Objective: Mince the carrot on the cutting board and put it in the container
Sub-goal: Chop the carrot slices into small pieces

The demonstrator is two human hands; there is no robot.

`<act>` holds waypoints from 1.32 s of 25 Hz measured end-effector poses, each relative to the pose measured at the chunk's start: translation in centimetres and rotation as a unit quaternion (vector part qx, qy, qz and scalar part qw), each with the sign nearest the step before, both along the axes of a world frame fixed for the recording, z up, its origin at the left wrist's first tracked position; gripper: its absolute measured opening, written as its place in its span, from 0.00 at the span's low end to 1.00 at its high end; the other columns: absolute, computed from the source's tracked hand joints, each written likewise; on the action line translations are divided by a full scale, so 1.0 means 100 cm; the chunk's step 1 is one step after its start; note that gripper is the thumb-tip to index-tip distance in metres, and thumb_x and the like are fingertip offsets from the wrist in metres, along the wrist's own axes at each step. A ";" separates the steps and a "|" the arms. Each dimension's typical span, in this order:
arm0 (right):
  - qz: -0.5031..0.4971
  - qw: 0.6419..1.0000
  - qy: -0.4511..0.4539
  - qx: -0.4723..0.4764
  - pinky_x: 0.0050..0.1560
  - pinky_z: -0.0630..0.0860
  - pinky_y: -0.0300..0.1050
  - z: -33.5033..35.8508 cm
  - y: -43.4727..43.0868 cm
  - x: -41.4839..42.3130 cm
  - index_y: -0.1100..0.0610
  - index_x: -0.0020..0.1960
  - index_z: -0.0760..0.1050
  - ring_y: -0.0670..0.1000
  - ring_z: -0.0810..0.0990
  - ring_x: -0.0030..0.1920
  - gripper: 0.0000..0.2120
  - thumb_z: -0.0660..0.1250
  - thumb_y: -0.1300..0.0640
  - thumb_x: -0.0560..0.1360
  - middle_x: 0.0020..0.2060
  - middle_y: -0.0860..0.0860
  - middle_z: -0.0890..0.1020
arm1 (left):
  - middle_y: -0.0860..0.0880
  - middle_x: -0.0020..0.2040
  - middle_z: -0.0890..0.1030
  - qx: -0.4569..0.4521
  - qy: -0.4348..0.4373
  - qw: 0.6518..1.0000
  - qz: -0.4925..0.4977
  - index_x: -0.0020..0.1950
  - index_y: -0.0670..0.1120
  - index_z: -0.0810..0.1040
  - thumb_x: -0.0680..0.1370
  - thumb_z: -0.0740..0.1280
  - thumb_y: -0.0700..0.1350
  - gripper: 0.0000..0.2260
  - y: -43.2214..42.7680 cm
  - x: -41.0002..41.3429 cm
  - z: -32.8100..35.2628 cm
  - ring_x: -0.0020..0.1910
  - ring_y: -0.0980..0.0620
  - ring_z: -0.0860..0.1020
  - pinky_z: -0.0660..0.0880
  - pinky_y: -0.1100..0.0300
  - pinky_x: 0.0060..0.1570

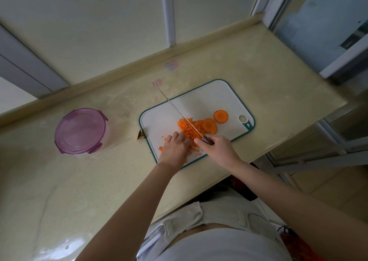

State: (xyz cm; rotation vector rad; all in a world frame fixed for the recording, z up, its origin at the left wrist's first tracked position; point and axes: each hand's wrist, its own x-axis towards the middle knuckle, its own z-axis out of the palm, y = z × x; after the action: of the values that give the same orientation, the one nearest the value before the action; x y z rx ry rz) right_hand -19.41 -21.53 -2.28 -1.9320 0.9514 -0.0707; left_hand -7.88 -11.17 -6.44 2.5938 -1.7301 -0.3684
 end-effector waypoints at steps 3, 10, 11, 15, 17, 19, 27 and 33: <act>0.001 1.000 0.001 0.003 0.29 0.62 0.35 0.001 0.001 0.001 0.50 0.27 0.67 0.43 0.67 0.25 0.20 0.69 0.47 0.74 0.22 0.45 0.68 | 0.45 0.59 0.68 0.000 -0.002 0.999 0.041 0.65 0.46 0.69 0.78 0.60 0.43 0.15 -0.004 -0.003 0.004 0.58 0.45 0.65 0.61 0.55 0.57; -0.005 1.000 -0.001 0.011 0.30 0.62 0.37 0.000 0.001 0.000 0.51 0.26 0.67 0.43 0.66 0.25 0.21 0.69 0.47 0.74 0.22 0.45 0.68 | 0.43 0.55 0.71 -0.075 0.040 0.969 0.232 0.56 0.41 0.75 0.80 0.59 0.47 0.12 0.007 0.000 0.009 0.55 0.43 0.66 0.61 0.55 0.55; -0.005 1.000 0.000 0.012 0.30 0.62 0.38 -0.001 0.001 0.000 0.51 0.27 0.68 0.43 0.66 0.25 0.20 0.69 0.47 0.74 0.23 0.45 0.69 | 0.43 0.54 0.72 -0.098 0.046 0.958 0.265 0.56 0.41 0.75 0.79 0.59 0.45 0.11 0.010 -0.001 0.009 0.56 0.43 0.67 0.61 0.55 0.55; -0.003 1.000 0.004 0.021 0.29 0.63 0.36 0.001 0.001 0.001 0.52 0.28 0.71 0.43 0.68 0.26 0.19 0.69 0.46 0.74 0.24 0.45 0.71 | 0.46 0.67 0.70 -0.156 0.150 0.941 0.260 0.66 0.43 0.70 0.74 0.59 0.35 0.20 0.026 -0.001 0.005 0.70 0.45 0.62 0.60 0.54 0.68; -0.005 1.000 0.009 0.018 0.29 0.63 0.35 0.001 0.001 0.002 0.52 0.28 0.71 0.43 0.69 0.26 0.18 0.69 0.46 0.74 0.25 0.46 0.71 | 0.50 0.75 0.61 -0.111 0.183 0.968 0.132 0.73 0.46 0.63 0.71 0.61 0.34 0.30 0.034 0.007 0.005 0.76 0.49 0.51 0.48 0.56 0.74; -0.006 1.000 0.010 0.016 0.29 0.63 0.35 0.001 0.001 0.003 0.53 0.29 0.72 0.43 0.69 0.26 0.18 0.69 0.47 0.74 0.25 0.47 0.72 | 0.53 0.76 0.53 -0.051 0.159 0.986 -0.010 0.76 0.49 0.57 0.70 0.61 0.35 0.35 0.040 0.018 0.003 0.76 0.53 0.45 0.39 0.57 0.74; -0.007 0.999 0.004 0.037 0.32 0.65 0.40 -0.001 0.002 0.001 0.61 0.36 0.79 0.48 0.72 0.30 0.18 0.68 0.47 0.74 0.29 0.55 0.78 | 0.48 0.68 0.72 -0.065 0.059 0.982 -0.169 0.68 0.48 0.72 0.73 0.66 0.32 0.25 0.036 0.049 -0.018 0.69 0.45 0.68 0.60 0.53 0.69; -0.012 0.999 0.005 0.040 0.35 0.68 0.42 -0.003 0.002 0.002 0.56 0.33 0.78 0.50 0.76 0.33 0.17 0.68 0.47 0.74 0.30 0.56 0.80 | 0.47 0.45 0.79 -0.160 0.022 0.986 -0.041 0.51 0.45 0.81 0.61 0.75 0.32 0.20 0.033 0.030 -0.021 0.43 0.45 0.78 0.73 0.56 0.47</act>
State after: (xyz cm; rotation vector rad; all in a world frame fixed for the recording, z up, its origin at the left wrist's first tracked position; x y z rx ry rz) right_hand -19.19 -21.32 -2.63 -1.8500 0.9696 -0.0373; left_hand -4.85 -7.87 -8.57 2.2804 -1.7210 -0.1334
